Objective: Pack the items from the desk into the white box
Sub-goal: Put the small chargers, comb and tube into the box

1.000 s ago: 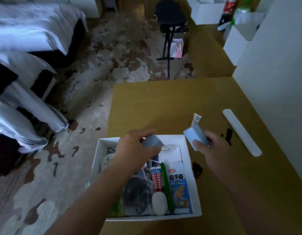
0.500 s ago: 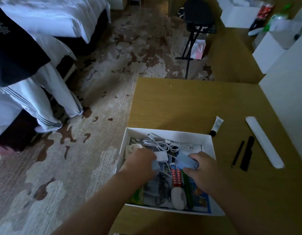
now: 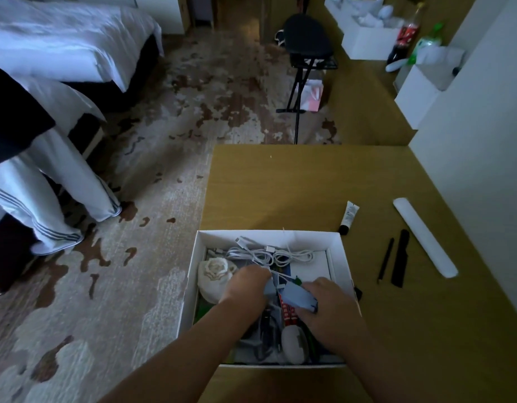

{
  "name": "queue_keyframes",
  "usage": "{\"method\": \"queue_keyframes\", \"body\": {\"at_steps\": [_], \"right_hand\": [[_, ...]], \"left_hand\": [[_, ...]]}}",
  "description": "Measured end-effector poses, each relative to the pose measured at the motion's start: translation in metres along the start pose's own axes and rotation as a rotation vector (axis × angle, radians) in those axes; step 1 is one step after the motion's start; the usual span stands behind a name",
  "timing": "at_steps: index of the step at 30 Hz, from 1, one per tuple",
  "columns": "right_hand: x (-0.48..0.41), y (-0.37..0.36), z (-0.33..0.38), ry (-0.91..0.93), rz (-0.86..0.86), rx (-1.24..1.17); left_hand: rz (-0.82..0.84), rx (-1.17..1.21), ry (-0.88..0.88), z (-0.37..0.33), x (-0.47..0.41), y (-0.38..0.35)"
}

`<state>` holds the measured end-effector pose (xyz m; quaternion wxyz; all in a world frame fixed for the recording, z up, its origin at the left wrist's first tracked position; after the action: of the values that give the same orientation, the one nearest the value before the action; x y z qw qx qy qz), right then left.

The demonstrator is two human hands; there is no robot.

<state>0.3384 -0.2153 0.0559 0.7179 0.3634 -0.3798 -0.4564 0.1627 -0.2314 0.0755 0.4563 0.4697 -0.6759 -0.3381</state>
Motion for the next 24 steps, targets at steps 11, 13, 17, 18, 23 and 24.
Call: {"method": "queue_keyframes", "body": {"at_steps": [11, 13, 17, 18, 23, 24], "right_hand": [[0.001, 0.001, 0.001, 0.017, -0.078, -0.083], [0.0, 0.0, -0.001, 0.015, -0.084, -0.091], [-0.001, -0.003, -0.003, 0.016, -0.063, -0.057], [-0.002, -0.004, -0.003, 0.017, -0.054, -0.055], [-0.003, -0.004, -0.002, -0.006, -0.029, -0.061], [-0.004, -0.004, -0.002, -0.022, -0.026, -0.062]], "left_hand": [[-0.09, -0.037, -0.1, 0.004, -0.015, -0.017], [-0.107, -0.052, -0.053, 0.011, -0.009, -0.021], [-0.141, -0.083, 0.005, 0.021, 0.004, -0.026], [-0.14, -0.073, 0.009, 0.023, 0.006, -0.026], [-0.11, -0.041, 0.029, 0.023, 0.007, -0.025], [-0.105, -0.038, 0.033, 0.024, 0.007, -0.024]]}}
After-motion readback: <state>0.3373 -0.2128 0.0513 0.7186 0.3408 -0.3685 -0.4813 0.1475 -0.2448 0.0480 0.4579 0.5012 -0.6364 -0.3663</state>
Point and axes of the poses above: each hand's wrist, its own x-axis away from the middle knuckle, its own y-axis out of the back of the hand, z = x × y, the point moved 1 cm from there along -x, towards the middle knuckle, and after that the axes turned 14 degrees about -y, right-handed, at the moved point
